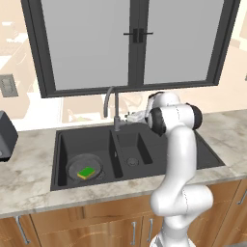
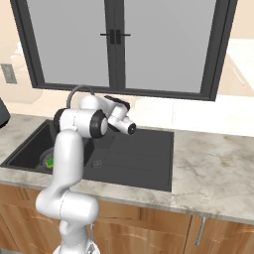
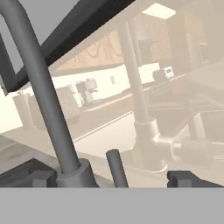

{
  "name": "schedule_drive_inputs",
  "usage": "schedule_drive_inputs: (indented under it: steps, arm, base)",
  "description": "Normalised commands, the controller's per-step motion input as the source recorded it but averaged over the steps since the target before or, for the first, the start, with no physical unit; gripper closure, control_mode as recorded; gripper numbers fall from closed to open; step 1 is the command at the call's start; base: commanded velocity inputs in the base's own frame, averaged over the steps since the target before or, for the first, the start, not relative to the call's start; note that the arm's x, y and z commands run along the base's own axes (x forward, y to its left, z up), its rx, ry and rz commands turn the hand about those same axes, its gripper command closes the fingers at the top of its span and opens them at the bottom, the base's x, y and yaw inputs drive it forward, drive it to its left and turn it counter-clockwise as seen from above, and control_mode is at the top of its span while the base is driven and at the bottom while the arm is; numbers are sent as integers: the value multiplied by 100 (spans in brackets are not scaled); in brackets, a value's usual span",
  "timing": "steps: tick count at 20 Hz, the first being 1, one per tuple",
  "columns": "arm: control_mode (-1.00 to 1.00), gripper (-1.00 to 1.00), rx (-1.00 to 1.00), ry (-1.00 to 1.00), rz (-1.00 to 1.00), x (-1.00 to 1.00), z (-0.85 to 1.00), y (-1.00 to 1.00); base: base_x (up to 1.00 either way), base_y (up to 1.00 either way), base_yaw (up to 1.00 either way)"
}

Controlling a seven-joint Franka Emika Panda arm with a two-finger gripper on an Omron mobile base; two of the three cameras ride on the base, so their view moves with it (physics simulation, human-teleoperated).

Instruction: Pick the pan and sponge and place them into the sink. Then turn on the water.

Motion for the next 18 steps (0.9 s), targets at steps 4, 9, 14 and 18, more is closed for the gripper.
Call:
schedule_drive_inputs:
  steps: [4, 9, 14, 18]
  arm:
    - [-100, -100, 0, -1, 0, 17, -12, 0]
    - [-100, -100, 0, -1, 0, 17, -10, 0]
    - [-100, -100, 0, 0, 0, 16, -7, 0]
    - [-100, -100, 0, 0, 0, 13, -3, 2]
  base:
    - [0, 0, 0]
    - [0, 0, 0]
    - [0, 0, 0]
    - [0, 0, 0]
